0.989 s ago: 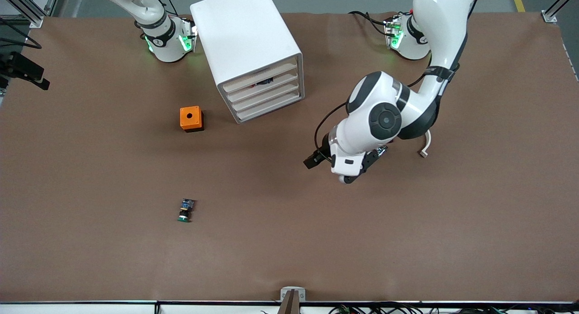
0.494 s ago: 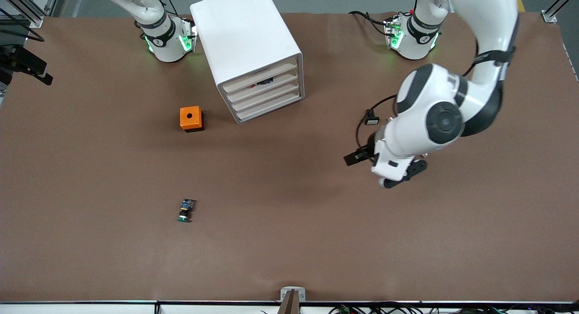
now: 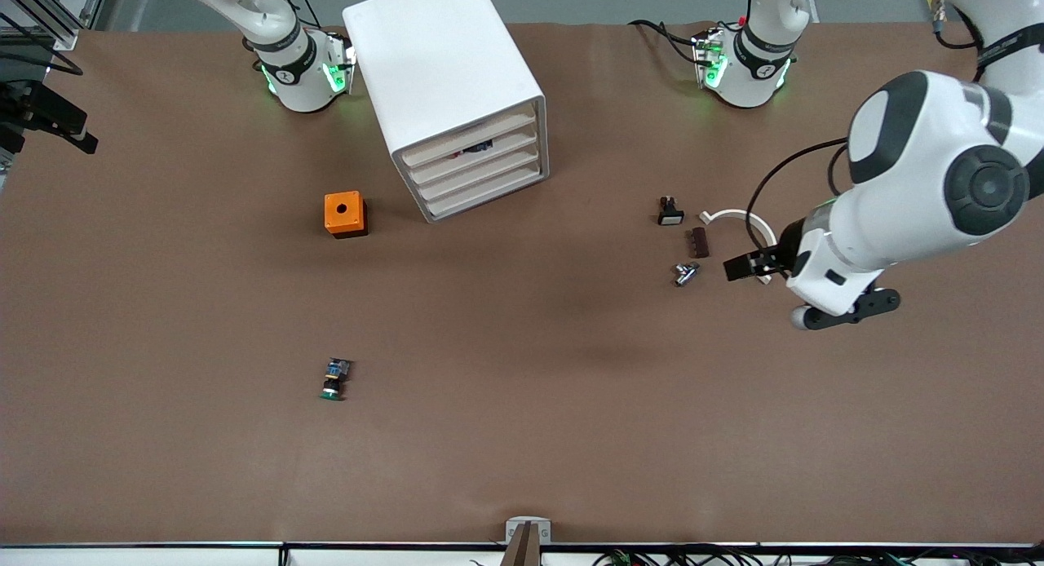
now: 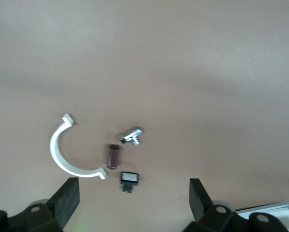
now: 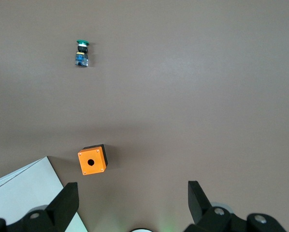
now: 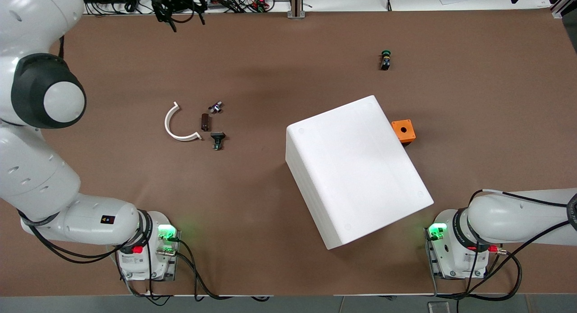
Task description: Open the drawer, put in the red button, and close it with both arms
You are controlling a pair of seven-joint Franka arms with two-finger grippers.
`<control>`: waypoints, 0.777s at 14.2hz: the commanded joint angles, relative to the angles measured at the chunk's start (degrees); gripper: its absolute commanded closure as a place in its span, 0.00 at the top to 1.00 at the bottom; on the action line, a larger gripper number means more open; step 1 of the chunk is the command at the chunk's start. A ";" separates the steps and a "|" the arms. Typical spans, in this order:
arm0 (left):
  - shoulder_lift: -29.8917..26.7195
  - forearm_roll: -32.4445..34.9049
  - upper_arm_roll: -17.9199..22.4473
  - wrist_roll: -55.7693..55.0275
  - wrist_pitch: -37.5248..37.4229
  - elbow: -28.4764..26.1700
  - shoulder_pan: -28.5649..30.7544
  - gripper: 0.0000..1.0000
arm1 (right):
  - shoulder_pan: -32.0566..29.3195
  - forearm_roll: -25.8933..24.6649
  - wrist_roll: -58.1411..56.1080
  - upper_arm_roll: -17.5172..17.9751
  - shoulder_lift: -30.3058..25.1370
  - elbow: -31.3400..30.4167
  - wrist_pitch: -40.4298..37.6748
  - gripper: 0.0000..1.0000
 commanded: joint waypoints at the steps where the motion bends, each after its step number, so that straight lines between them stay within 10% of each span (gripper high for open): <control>1: -2.69 2.49 -0.45 3.84 -0.56 -2.05 1.89 1.00 | -1.04 0.91 -0.13 0.75 -1.56 -1.48 1.13 1.00; 11: -18.23 3.99 7.02 20.72 0.06 -18.30 4.01 1.00 | -0.52 0.91 -0.31 0.75 -1.64 -1.57 1.66 1.00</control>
